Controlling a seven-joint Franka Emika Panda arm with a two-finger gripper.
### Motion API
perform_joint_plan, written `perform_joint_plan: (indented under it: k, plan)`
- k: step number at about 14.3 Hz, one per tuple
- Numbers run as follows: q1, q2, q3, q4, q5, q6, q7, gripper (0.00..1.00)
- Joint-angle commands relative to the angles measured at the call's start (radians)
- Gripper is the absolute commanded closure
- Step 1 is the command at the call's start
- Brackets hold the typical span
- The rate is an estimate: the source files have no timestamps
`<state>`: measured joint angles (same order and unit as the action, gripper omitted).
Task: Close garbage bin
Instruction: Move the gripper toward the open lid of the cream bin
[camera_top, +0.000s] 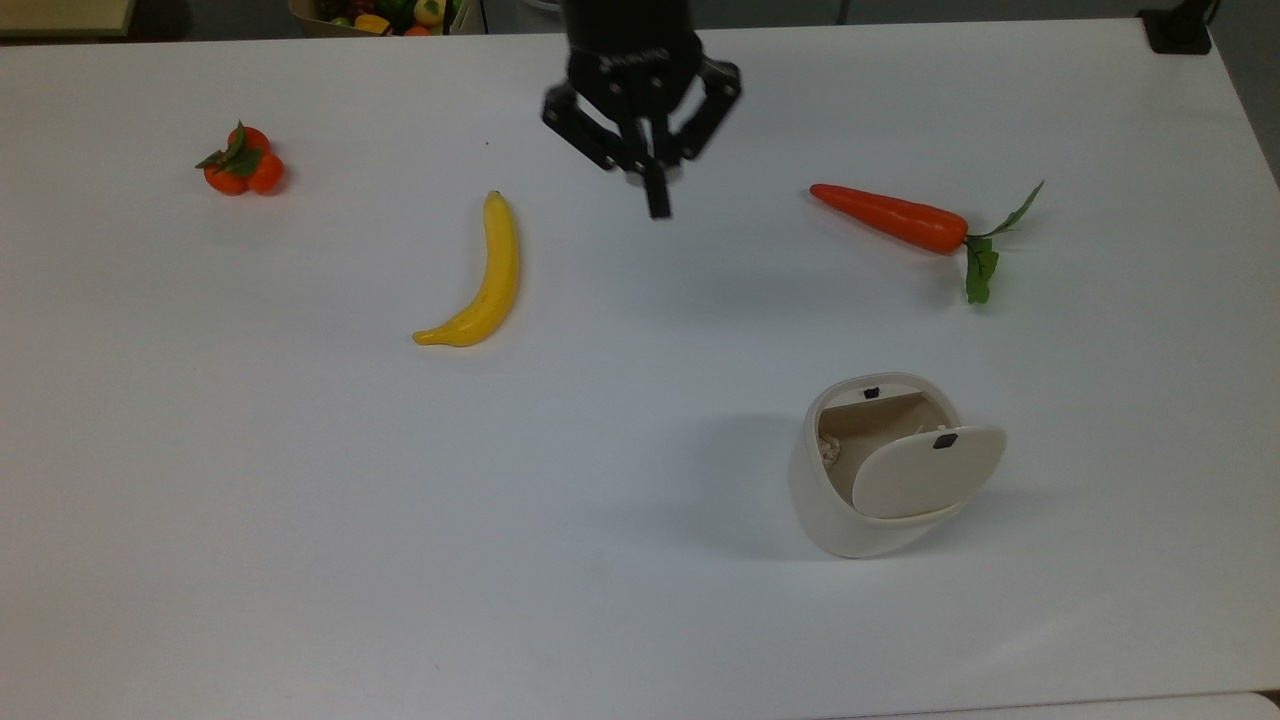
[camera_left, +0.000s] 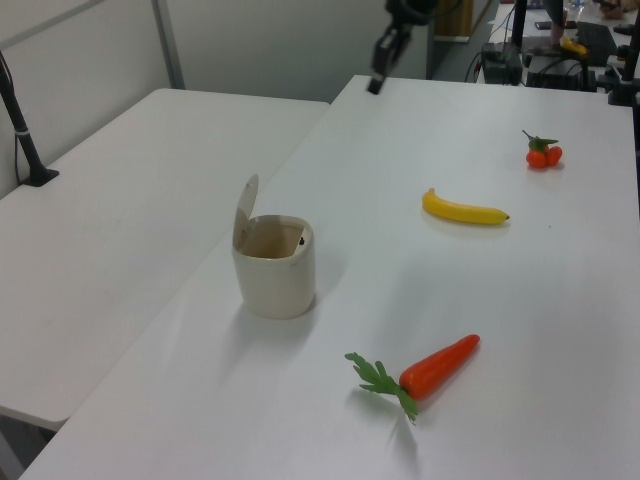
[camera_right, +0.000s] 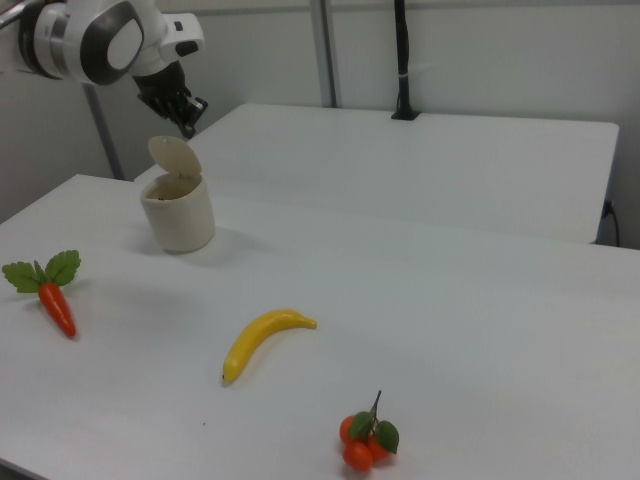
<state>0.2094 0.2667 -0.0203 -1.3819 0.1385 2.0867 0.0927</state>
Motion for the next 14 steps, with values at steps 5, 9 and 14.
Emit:
perform_joint_plan:
  k: [5, 9, 14]
  plan:
    - [0.102, 0.137, -0.006, 0.050, 0.007, 0.389, 0.131, 1.00]
    - [0.142, 0.198, -0.007, 0.052, 0.003, 0.539, 0.163, 1.00]
    - [0.176, 0.298, -0.009, 0.101, -0.003, 0.657, 0.206, 1.00]
